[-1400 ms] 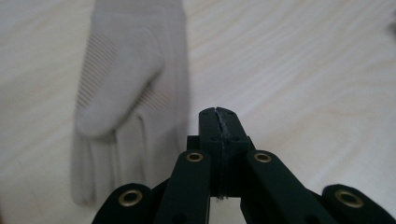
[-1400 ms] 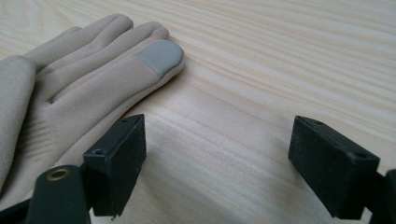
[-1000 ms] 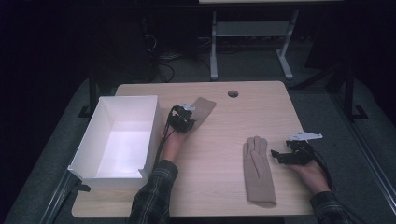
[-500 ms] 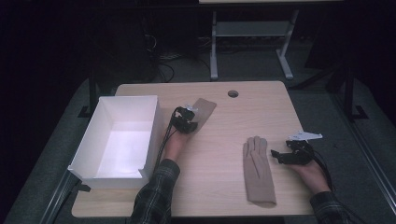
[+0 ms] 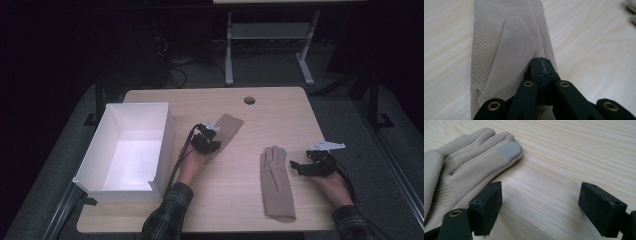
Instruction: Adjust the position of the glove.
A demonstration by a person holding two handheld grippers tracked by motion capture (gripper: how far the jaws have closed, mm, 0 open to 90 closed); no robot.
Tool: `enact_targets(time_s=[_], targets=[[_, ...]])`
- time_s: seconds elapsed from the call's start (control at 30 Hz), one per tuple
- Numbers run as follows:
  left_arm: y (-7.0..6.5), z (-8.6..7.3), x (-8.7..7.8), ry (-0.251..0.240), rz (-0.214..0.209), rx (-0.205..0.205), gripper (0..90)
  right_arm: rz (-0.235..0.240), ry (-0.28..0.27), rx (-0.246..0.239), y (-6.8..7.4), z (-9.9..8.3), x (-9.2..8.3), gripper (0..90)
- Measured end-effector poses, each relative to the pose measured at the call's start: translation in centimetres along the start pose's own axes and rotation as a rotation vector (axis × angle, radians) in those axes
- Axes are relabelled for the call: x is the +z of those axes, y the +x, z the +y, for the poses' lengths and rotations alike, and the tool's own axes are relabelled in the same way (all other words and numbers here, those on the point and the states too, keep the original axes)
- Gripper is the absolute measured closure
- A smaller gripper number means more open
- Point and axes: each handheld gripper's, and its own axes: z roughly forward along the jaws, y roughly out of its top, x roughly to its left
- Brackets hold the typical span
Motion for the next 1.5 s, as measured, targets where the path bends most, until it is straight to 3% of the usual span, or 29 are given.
enact_targets(time_s=[0.17, 0.37, 0.7, 0.8, 0.97, 1.3, 1.5], targets=[[-1.3, -0.7, -0.5, 0.005, -0.034, 0.029, 89.8, 0.000, 0.001, -0.001, 0.0, 0.0, 0.0, 18.9], [-2.7, -1.8, -1.2, -0.010, -0.068, 0.021, 89.8, -0.001, 0.001, 0.001, 0.0, 0.0, 0.0, 19.0], [-4.9, -3.7, -2.9, 0.005, -0.087, 0.047, 89.8, -0.002, -0.002, -0.005, 0.0, 0.0, 0.0, 19.0], [-4.8, -3.2, -3.3, -0.010, -0.109, 0.043, 89.7, -0.002, -0.002, -0.006, 0.0, 0.0, 0.0, 19.0], [-4.8, -1.5, -3.1, -0.010, -0.101, 0.074, 89.8, -0.001, -0.003, -0.003, 0.0, 0.0, 0.0, 19.1], [-4.3, 2.3, -0.1, -0.009, -0.099, 0.076, 89.8, -0.002, -0.003, -0.003, 0.0, 0.0, 0.0, 19.1], [-3.7, 3.4, 2.1, 0.019, -0.096, 0.061, 89.8, -0.002, -0.003, -0.002, 0.0, 0.0, 0.0, 19.1]])
